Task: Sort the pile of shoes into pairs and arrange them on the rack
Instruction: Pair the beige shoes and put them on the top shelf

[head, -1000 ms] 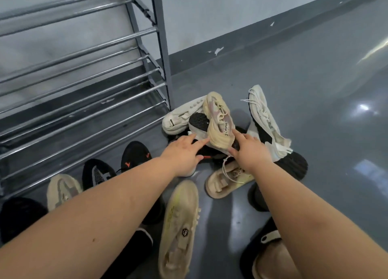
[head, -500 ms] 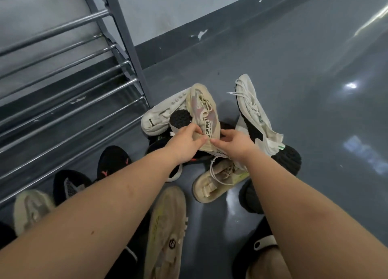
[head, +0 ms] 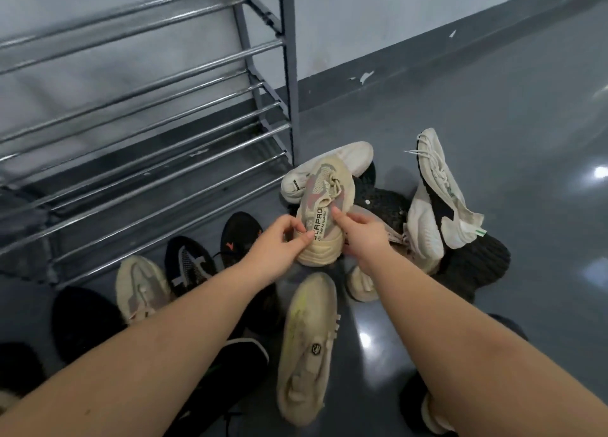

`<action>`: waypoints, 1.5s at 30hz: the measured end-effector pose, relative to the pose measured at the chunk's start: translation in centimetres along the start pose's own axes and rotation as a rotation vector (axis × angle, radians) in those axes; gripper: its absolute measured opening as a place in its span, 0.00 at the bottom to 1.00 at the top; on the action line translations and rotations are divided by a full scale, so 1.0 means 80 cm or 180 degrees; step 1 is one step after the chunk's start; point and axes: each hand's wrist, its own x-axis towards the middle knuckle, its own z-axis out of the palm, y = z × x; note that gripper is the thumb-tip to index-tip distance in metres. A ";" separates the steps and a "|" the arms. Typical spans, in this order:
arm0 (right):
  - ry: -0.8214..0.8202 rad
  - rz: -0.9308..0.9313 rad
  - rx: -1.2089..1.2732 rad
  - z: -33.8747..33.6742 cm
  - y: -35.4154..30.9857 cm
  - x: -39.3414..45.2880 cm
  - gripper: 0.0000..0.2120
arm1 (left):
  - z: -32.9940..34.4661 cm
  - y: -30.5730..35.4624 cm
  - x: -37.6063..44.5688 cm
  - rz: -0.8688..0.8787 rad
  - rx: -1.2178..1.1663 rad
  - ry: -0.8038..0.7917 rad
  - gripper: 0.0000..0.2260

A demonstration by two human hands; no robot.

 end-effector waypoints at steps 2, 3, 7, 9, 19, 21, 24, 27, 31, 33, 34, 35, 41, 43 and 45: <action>-0.0194 0.0065 -0.0039 0.020 0.013 -0.025 0.26 | -0.017 -0.019 -0.030 -0.0333 -0.0321 0.0148 0.08; -0.0263 0.0065 -0.0129 0.030 0.019 -0.038 0.26 | -0.025 -0.026 -0.044 -0.0594 -0.0556 0.0210 0.15; -0.0695 0.0174 -0.0429 0.068 0.047 -0.090 0.24 | -0.060 -0.053 -0.100 -0.1482 -0.1091 -0.0035 0.28; -0.0880 0.0217 -0.0610 0.087 0.055 -0.116 0.25 | -0.076 -0.067 -0.127 -0.1511 -0.1122 -0.0181 0.20; -0.1639 0.0478 -0.1158 0.129 0.044 -0.182 0.19 | -0.132 -0.099 -0.207 -0.1332 -0.1802 -0.0360 0.16; -0.1659 0.0577 -0.1036 0.127 0.054 -0.186 0.10 | -0.132 -0.104 -0.214 -0.1348 -0.1793 -0.0384 0.17; -0.1609 0.0783 -0.0876 0.120 0.076 -0.192 0.04 | -0.129 -0.110 -0.225 -0.1440 -0.1715 -0.0411 0.18; -0.1519 0.0823 -0.0837 0.114 0.095 -0.198 0.03 | -0.123 -0.114 -0.237 -0.1567 -0.1738 -0.0481 0.18; -0.1491 0.0901 -0.0811 0.110 0.110 -0.203 0.06 | -0.115 -0.117 -0.244 -0.1624 -0.1800 -0.0358 0.17; -0.1452 0.0954 -0.0781 0.110 0.116 -0.204 0.06 | -0.114 -0.120 -0.246 -0.1622 -0.1825 -0.0288 0.17; -0.1447 0.0976 -0.0788 0.111 0.119 -0.204 0.06 | -0.115 -0.123 -0.248 -0.1618 -0.1838 -0.0271 0.16; -0.1451 0.0985 -0.0811 0.112 0.121 -0.205 0.05 | -0.117 -0.125 -0.249 -0.1616 -0.1848 -0.0264 0.16; -0.1496 0.0930 -0.0896 0.121 0.128 -0.206 0.06 | -0.123 -0.140 -0.251 -0.1655 -0.1871 -0.0262 0.08; -0.1450 0.0917 -0.0881 0.125 0.129 -0.205 0.07 | -0.123 -0.142 -0.249 -0.1665 -0.1942 -0.0233 0.07; -0.1419 0.0879 -0.0895 0.130 0.129 -0.203 0.09 | -0.125 -0.142 -0.248 -0.1674 -0.2062 -0.0183 0.06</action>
